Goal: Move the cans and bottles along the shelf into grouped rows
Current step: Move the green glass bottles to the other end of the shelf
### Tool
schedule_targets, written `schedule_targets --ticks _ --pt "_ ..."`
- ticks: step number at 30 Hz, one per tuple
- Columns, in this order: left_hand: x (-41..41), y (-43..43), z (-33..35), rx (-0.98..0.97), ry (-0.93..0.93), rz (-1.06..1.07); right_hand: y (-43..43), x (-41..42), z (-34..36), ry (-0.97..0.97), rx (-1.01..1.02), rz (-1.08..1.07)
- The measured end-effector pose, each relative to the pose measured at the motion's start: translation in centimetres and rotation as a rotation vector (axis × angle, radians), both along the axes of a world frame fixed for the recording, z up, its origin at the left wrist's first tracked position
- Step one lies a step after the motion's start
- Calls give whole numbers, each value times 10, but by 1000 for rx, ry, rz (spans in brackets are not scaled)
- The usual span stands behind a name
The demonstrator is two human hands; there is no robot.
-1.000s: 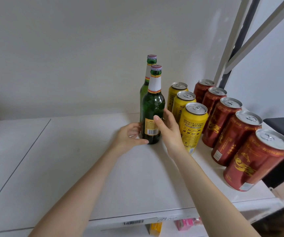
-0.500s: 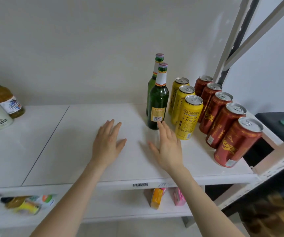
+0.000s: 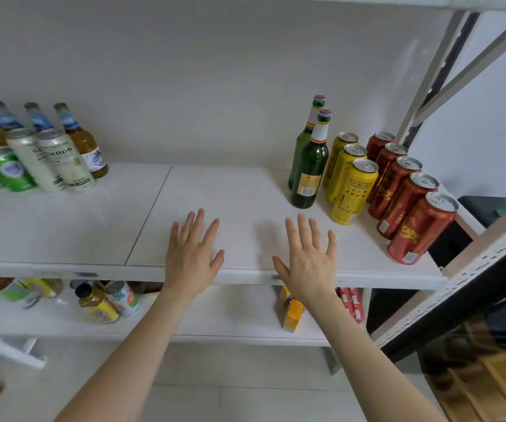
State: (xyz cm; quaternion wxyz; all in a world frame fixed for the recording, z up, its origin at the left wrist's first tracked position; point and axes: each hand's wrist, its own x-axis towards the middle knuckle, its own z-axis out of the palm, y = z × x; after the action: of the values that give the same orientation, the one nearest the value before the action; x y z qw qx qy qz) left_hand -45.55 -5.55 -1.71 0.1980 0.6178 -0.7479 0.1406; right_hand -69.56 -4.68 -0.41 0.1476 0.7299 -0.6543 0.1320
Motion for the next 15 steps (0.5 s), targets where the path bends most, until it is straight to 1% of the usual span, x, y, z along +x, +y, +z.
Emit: schedule_targets --ticks 7,15 --pt "65 32 21 36 -75 3 31 70 7 -50 -64 -15" --pt "170 57 32 25 -112 -10 59 164 11 -72 -84 -77"
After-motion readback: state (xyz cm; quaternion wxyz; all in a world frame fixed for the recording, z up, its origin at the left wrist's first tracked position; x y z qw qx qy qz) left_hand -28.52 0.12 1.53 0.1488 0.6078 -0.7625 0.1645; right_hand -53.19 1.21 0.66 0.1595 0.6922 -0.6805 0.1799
